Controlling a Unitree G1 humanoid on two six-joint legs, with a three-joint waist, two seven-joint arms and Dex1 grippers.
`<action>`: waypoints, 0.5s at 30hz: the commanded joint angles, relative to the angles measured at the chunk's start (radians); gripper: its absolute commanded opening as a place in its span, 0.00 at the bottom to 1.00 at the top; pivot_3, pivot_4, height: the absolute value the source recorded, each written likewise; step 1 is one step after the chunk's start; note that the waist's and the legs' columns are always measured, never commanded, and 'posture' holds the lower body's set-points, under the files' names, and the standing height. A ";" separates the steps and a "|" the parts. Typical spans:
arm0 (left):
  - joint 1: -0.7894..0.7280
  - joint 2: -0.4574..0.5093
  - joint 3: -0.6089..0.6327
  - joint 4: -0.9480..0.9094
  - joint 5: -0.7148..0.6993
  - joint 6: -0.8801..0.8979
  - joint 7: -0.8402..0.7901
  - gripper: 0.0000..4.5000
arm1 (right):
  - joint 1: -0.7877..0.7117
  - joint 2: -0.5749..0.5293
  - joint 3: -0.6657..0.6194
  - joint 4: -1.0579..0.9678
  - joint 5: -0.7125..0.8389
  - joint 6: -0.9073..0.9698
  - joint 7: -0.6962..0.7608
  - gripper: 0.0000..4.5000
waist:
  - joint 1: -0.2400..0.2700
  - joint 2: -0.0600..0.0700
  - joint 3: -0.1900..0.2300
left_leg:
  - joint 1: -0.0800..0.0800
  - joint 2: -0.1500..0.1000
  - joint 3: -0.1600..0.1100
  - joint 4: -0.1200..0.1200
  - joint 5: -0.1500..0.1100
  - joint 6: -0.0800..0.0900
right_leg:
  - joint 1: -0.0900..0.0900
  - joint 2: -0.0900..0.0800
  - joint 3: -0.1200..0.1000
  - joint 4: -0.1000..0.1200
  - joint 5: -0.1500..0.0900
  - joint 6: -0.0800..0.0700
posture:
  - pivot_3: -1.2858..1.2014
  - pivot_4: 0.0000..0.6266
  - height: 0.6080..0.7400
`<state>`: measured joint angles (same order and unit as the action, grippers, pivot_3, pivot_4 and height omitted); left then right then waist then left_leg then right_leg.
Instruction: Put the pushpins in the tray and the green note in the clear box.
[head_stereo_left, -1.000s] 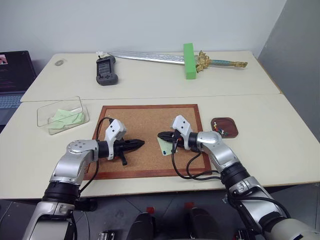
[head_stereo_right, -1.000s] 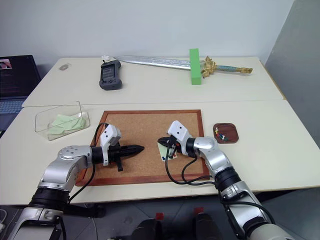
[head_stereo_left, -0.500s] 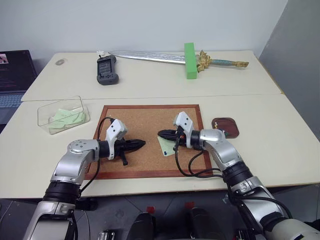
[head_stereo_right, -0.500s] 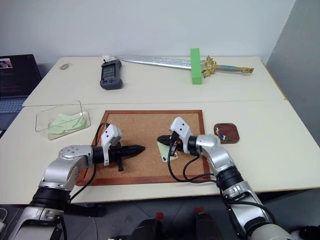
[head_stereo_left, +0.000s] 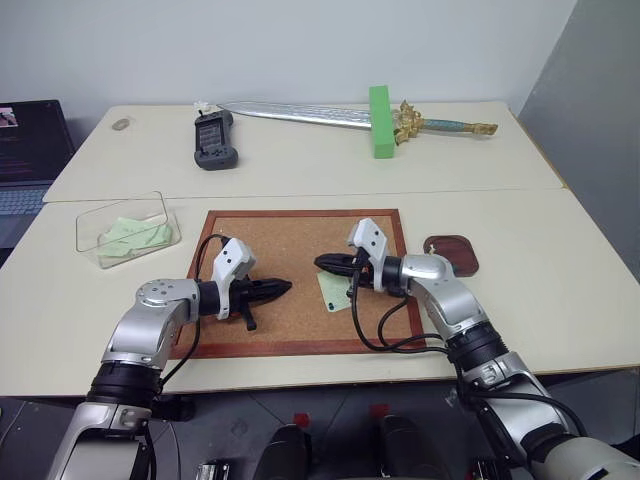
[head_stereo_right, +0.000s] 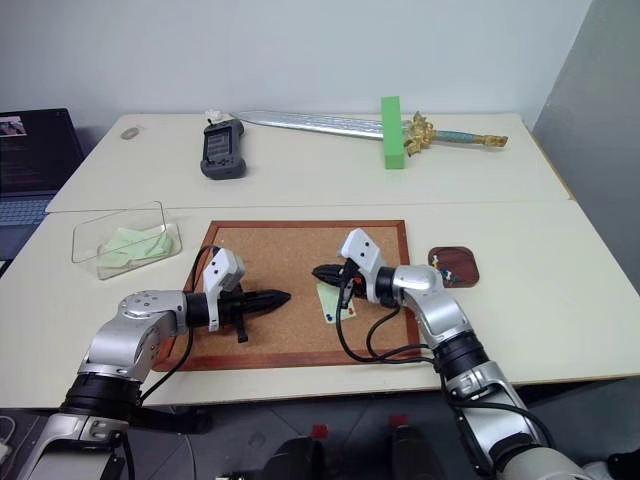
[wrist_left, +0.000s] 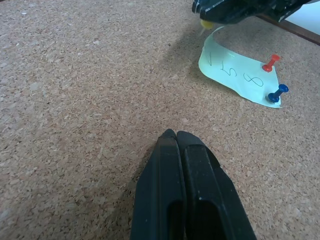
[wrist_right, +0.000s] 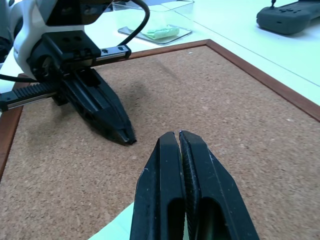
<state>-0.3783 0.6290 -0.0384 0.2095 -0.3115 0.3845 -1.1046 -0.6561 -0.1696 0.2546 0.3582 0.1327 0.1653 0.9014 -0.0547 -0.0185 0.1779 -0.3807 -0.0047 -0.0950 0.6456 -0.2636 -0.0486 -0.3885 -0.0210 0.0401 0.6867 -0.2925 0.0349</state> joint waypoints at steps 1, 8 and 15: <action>0.005 -0.007 -0.022 -0.006 0.008 0.007 -0.007 0.00 | 0.014 -0.037 -0.050 -0.141 0.037 0.037 -0.012 0.00 | 0.001 0.000 0.000 | 0.000 0.000 0.000 0.000 0.000 0.000 | 0.000 0.000 0.000 0.000 0.000 0.000 | 0.52 0.24 1.00; 0.006 -0.014 -0.025 -0.004 0.008 0.004 -0.007 0.00 | 0.113 -0.128 -0.126 -0.401 0.091 0.182 -0.054 0.00 | 0.009 0.000 0.000 | -0.001 0.001 -0.001 0.000 0.000 0.000 | 0.000 0.000 -0.001 -0.002 0.000 0.000 | 0.52 0.24 1.00; 0.010 -0.018 -0.027 0.002 0.010 -0.001 -0.010 0.00 | 0.207 -0.269 -0.314 -0.545 0.082 0.326 -0.214 0.00 | 0.021 0.000 0.000 | -0.002 0.000 -0.001 0.000 0.000 0.000 | 0.001 -0.001 -0.001 -0.005 0.000 0.000 | 0.52 0.24 1.00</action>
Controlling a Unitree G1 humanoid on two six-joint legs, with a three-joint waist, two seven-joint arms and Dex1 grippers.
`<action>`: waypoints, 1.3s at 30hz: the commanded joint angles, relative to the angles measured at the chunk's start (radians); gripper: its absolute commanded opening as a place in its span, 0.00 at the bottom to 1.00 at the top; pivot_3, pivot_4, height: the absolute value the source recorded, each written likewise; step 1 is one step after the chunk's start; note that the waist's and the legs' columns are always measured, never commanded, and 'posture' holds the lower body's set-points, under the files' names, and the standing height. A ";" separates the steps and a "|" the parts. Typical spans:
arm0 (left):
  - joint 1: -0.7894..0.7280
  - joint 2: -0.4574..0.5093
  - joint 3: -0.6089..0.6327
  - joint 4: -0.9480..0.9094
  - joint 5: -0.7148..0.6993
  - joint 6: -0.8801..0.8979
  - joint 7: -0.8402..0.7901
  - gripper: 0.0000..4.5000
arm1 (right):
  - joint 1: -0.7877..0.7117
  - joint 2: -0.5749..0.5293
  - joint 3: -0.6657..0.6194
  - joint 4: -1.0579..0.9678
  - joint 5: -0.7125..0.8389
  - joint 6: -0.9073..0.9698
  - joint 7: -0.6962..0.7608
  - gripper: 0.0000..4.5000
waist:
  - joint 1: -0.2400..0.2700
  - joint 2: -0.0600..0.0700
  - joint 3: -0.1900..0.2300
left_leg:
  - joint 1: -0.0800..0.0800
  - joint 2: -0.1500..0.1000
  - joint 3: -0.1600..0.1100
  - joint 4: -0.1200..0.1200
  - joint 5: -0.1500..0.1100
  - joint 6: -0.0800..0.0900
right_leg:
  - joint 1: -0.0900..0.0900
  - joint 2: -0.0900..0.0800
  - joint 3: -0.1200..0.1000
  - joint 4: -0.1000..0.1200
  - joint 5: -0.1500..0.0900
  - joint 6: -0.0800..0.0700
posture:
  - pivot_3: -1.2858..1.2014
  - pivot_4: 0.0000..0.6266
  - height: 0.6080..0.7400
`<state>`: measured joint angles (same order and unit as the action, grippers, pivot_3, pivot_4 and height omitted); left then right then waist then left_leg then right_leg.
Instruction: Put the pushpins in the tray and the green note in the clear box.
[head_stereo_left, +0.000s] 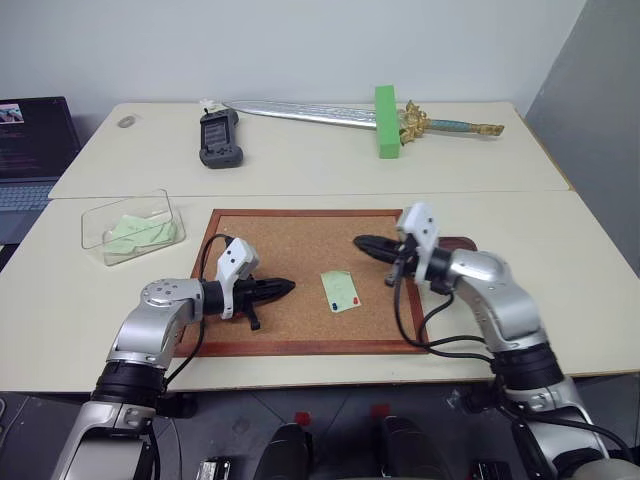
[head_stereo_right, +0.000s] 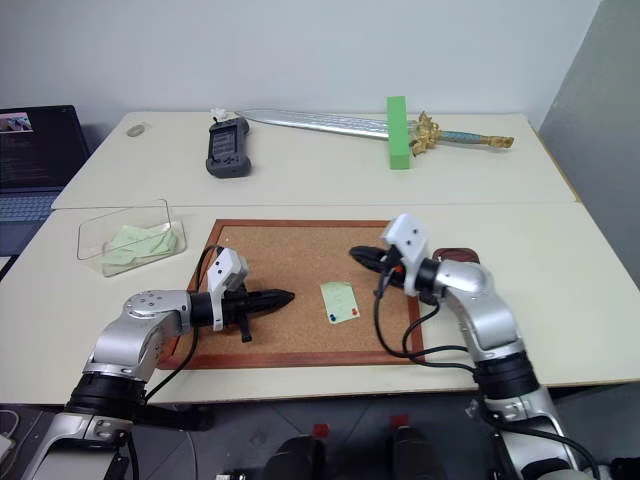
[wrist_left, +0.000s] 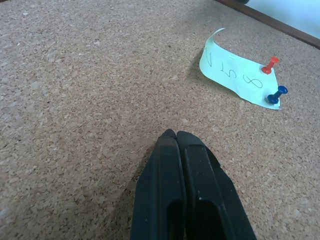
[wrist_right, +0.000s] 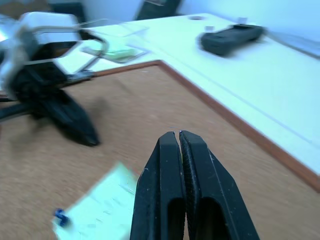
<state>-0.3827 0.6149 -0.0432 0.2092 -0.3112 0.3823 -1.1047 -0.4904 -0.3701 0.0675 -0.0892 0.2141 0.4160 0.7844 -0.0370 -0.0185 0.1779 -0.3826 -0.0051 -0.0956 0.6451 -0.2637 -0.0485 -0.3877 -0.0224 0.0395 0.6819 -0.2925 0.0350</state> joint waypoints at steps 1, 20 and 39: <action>0.015 -0.004 -0.022 0.003 0.010 0.001 -0.011 0.00 | 0.053 -0.080 -0.152 -0.109 0.007 0.089 -0.112 0.00 | 0.004 0.000 0.000 | 0.000 0.000 0.000 0.000 0.000 0.000 | 0.000 0.000 0.000 0.000 0.000 0.000 | 0.52 0.24 1.00; -0.016 -0.014 -0.042 0.024 0.017 -0.002 -0.029 0.00 | 0.064 -0.082 -0.319 0.089 0.100 0.290 -0.291 0.00 | 0.005 0.000 0.000 | 0.000 0.000 0.008 0.000 0.000 0.000 | 0.001 0.000 0.002 0.000 0.000 0.000 | 0.52 0.24 1.00; -0.002 -0.002 -0.029 -0.005 0.016 0.012 -0.015 0.00 | 0.001 -0.087 -0.272 0.281 0.083 0.185 -0.287 0.26 | 0.004 0.000 0.000 | 0.000 0.000 0.010 0.000 0.000 0.000 | 0.000 0.000 0.002 -0.001 0.000 0.000 | 0.52 0.24 1.00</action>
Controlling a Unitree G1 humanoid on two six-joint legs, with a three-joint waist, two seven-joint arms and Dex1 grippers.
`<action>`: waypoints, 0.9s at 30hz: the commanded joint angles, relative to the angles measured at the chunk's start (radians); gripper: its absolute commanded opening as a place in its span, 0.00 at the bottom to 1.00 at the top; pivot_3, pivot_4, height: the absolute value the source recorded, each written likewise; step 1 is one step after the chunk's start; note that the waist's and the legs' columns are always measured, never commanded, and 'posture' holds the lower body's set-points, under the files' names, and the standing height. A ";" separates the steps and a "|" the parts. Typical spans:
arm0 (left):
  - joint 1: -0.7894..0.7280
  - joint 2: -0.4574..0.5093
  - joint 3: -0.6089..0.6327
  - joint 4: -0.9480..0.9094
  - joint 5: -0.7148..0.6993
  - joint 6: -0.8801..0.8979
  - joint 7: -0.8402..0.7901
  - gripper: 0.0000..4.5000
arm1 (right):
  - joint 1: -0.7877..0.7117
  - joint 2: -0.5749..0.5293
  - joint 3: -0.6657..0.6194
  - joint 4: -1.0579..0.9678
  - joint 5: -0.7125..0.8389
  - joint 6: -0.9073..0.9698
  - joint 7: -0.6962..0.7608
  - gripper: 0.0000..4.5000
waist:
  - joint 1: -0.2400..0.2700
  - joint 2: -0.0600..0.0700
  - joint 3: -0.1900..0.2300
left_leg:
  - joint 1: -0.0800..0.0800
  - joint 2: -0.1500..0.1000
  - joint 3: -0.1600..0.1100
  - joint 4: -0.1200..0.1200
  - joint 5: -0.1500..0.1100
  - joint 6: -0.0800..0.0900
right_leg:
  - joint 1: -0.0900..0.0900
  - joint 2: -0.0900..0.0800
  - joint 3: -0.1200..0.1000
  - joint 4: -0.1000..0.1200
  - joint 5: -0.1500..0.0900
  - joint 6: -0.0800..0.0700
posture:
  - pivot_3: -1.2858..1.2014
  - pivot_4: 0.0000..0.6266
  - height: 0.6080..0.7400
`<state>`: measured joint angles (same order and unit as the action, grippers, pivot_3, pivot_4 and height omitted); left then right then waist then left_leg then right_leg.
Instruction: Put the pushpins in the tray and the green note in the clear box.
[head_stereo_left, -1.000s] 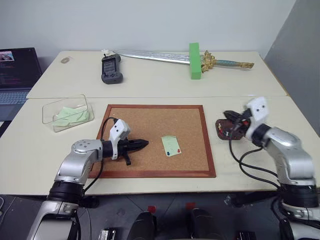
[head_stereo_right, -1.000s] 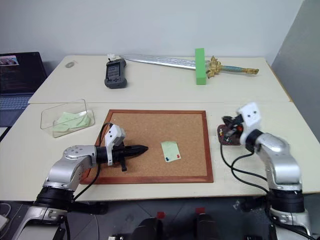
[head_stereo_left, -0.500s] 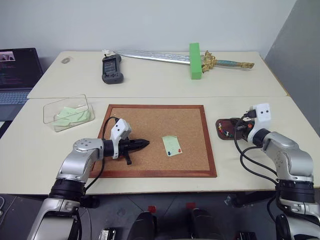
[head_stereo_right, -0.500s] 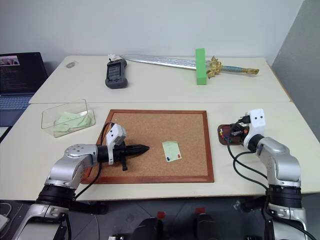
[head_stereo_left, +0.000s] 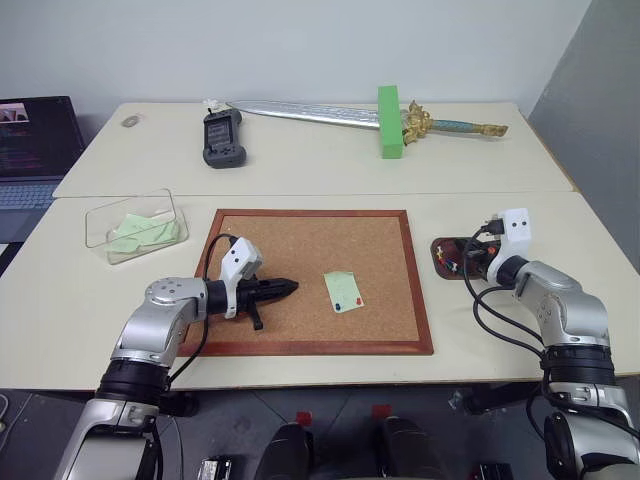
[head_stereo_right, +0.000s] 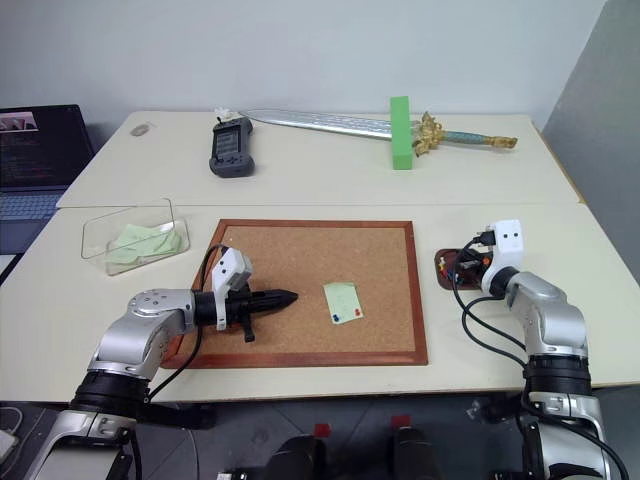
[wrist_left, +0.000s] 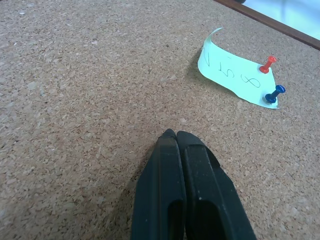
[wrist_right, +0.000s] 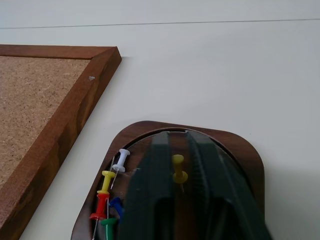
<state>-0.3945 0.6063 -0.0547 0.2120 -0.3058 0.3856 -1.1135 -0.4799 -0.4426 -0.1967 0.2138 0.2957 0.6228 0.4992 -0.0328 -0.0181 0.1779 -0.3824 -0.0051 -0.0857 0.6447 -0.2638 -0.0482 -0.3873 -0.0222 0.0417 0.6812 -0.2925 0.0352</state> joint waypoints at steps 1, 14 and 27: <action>0.009 0.006 -0.018 -0.007 0.011 0.009 -0.007 0.00 | -0.007 -0.016 -0.008 -0.023 0.001 -0.023 -0.001 0.26 | 0.000 0.000 0.000 | 0.000 0.000 0.000 0.000 0.000 0.000 | 0.000 0.000 0.000 0.000 0.000 0.000 | 0.52 0.24 1.00; -0.006 0.001 -0.024 0.008 0.018 0.003 -0.017 0.00 | 0.038 -0.061 -0.033 -0.147 0.038 0.016 0.021 0.26 | 0.001 0.000 0.000 | 0.000 0.000 0.000 0.000 0.000 0.000 | 0.000 0.000 0.000 0.000 0.000 0.000 | 0.52 0.24 1.00; -0.007 -0.006 -0.025 0.017 0.023 -0.005 -0.020 0.00 | 0.083 -0.156 -0.006 -0.245 0.069 -0.031 0.143 0.26 | 0.001 0.000 0.000 | 0.000 0.000 0.000 0.000 0.000 0.000 | 0.000 0.000 0.000 0.000 0.000 0.000 | 0.52 0.24 1.00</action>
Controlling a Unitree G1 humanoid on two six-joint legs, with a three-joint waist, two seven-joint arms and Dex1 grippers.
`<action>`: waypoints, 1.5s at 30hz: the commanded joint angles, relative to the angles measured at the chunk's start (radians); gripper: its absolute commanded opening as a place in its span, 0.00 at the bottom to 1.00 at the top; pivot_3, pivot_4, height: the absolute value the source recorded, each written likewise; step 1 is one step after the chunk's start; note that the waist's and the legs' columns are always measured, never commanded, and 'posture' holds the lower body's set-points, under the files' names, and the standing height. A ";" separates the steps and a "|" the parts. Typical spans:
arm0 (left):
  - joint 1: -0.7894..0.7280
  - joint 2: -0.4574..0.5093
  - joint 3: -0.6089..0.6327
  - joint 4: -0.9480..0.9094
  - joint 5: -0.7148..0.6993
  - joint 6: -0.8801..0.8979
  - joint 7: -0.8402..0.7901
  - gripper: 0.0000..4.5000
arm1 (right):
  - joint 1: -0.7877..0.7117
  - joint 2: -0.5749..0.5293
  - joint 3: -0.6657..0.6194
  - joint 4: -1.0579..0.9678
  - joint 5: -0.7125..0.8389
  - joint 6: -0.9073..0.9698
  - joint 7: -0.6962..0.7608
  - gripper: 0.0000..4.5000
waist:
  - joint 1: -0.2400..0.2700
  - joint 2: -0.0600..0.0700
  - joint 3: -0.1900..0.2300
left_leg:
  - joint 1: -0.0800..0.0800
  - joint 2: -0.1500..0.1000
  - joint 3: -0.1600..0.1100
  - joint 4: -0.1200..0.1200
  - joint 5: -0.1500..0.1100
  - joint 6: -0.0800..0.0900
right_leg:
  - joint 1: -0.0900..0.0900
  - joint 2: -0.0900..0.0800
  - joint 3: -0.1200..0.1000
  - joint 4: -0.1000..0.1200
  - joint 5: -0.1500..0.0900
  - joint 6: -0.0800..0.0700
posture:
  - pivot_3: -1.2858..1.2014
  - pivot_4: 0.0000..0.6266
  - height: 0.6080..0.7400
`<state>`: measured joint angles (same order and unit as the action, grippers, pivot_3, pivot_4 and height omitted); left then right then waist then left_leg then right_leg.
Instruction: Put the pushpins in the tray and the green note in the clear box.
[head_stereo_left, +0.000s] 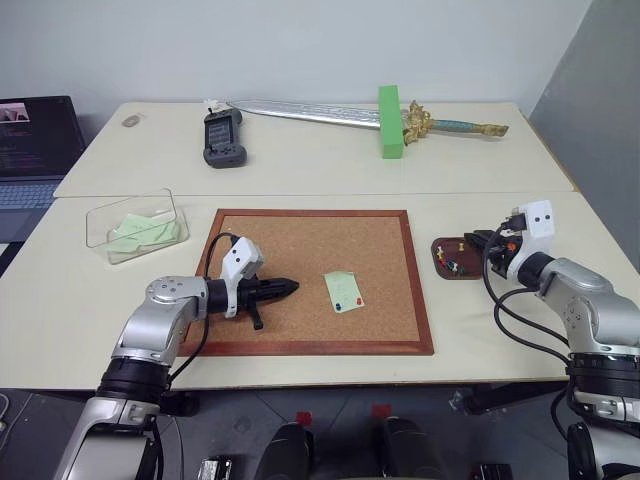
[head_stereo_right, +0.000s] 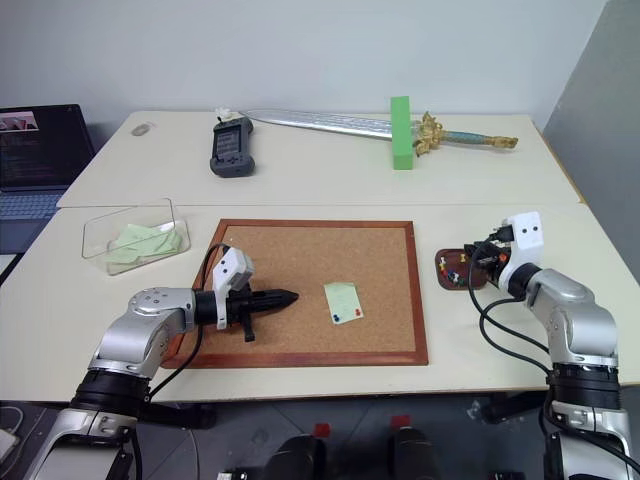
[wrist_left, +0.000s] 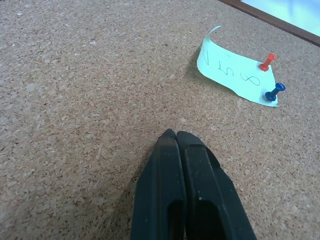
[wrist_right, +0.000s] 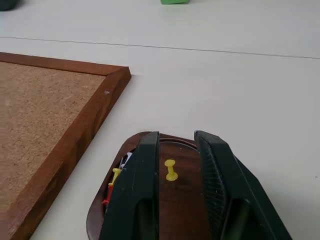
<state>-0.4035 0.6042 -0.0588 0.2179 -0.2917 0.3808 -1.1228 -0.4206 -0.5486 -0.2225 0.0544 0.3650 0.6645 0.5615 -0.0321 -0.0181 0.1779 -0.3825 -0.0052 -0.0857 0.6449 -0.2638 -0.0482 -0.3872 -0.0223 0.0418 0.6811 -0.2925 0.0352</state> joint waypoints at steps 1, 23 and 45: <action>0.002 -0.002 -0.020 0.013 0.009 -0.002 -0.012 0.00 | 0.042 -0.063 0.035 -0.122 0.005 -0.091 0.115 0.26 | 0.001 0.000 0.000 | 0.000 0.000 0.000 0.000 0.000 0.000 | 0.000 0.000 0.000 0.000 0.000 0.000 | 0.52 0.24 1.00; 0.001 -0.003 -0.030 0.018 0.011 -0.010 -0.024 0.00 | 0.168 0.035 0.458 -0.338 -0.115 -0.318 0.293 0.26 | 0.001 -0.001 0.000 | 0.000 0.000 -0.001 0.001 0.000 0.000 | 0.001 0.000 -0.001 0.000 0.000 0.000 | 0.52 0.24 1.00; 0.015 0.009 -0.026 0.015 0.015 -0.022 -0.030 0.00 | 0.079 0.124 0.536 -0.116 -0.199 -0.411 0.327 0.26 | 0.000 -0.001 0.000 | 0.001 0.000 -0.001 0.001 0.000 0.000 | 0.000 0.001 -0.001 0.000 0.000 0.000 | 0.52 0.24 1.00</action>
<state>-0.4054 0.6074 -0.0615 0.2363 -0.2894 0.3576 -1.1394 -0.3234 -0.4365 0.3137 -0.0567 0.1662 0.2700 0.8772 -0.0323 -0.0186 0.1778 -0.3820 -0.0052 -0.0872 0.6456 -0.2639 -0.0481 -0.3869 -0.0217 0.0407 0.6810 -0.2926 0.0353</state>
